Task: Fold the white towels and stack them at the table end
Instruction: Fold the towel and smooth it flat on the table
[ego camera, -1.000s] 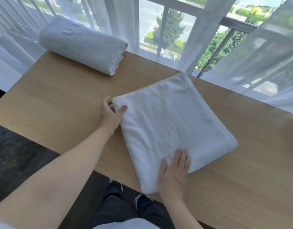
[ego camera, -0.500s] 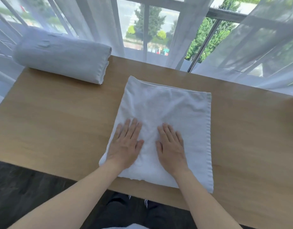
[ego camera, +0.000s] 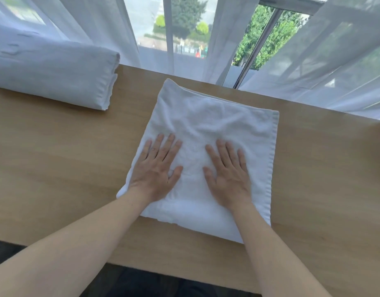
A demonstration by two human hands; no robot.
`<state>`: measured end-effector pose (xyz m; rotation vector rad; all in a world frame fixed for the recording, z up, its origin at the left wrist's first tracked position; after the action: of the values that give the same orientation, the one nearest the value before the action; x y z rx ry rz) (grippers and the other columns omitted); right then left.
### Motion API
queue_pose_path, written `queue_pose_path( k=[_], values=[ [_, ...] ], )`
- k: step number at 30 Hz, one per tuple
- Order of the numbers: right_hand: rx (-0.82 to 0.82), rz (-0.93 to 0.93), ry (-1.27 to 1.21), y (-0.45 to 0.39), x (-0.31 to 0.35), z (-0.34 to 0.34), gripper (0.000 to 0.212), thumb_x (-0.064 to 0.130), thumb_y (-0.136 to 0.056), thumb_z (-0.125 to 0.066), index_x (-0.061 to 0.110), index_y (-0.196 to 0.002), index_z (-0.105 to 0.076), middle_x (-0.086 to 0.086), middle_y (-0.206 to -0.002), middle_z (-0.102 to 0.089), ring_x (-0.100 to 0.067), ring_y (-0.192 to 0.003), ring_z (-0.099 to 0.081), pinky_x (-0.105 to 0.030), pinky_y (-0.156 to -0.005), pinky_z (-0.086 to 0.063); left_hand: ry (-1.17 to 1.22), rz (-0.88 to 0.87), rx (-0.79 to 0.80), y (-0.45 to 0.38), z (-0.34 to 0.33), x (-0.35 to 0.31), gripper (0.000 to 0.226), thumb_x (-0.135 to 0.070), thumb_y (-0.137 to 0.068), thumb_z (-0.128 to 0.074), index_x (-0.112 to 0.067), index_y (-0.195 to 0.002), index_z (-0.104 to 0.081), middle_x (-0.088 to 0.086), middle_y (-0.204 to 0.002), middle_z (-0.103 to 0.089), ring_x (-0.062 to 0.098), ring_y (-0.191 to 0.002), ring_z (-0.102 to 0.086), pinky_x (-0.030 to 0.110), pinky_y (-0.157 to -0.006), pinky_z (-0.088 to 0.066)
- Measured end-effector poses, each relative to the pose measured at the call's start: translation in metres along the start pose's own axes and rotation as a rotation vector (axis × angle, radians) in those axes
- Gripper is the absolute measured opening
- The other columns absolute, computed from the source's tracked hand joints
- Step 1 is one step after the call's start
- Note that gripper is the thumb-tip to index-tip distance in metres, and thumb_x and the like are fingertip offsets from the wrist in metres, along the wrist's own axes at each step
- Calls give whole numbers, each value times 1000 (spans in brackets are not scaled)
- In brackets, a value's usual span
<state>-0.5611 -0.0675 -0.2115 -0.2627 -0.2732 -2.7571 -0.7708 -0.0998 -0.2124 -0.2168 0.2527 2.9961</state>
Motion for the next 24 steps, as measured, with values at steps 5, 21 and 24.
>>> queue_pose_path(
  k=[5, 21, 24],
  values=[
    [24, -249, -2, -50, -64, 18, 62, 56, -100, -14, 42, -158, 1, 7, -168, 8, -13, -153, 12, -39, -122, 14, 10, -11, -69, -12, 0, 2, 69, -52, -100, -26, -24, -161, -15, -2, -169, -8, 23, -156, -5, 49, -125, -11],
    [37, -364, -29, -108, -100, 32, 67, 63, -97, -12, 39, -159, -2, 2, -169, 6, -17, -154, 12, -41, -123, 12, -5, -49, -162, -15, 4, 3, 66, -45, -99, -32, -20, -159, -26, 1, -167, -20, 24, -155, -15, 51, -124, -18],
    [38, -519, -84, -108, -131, 43, 64, 55, -103, -17, 32, -161, -4, -1, -169, 6, -22, -154, 8, -44, -124, 6, 4, -56, -175, -13, 4, 2, 66, -44, -98, -33, -20, -159, -27, 2, -167, -21, 25, -155, -16, 51, -124, -18]
  ],
)
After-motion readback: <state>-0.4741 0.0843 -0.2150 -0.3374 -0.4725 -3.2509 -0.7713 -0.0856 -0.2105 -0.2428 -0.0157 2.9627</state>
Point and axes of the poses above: each hand's wrist, its own y-axis away from the middle knuckle, its own z-axis out of the back of the hand, x = y × z, the point moved 5 cm from there along -y, towards the middle knuckle
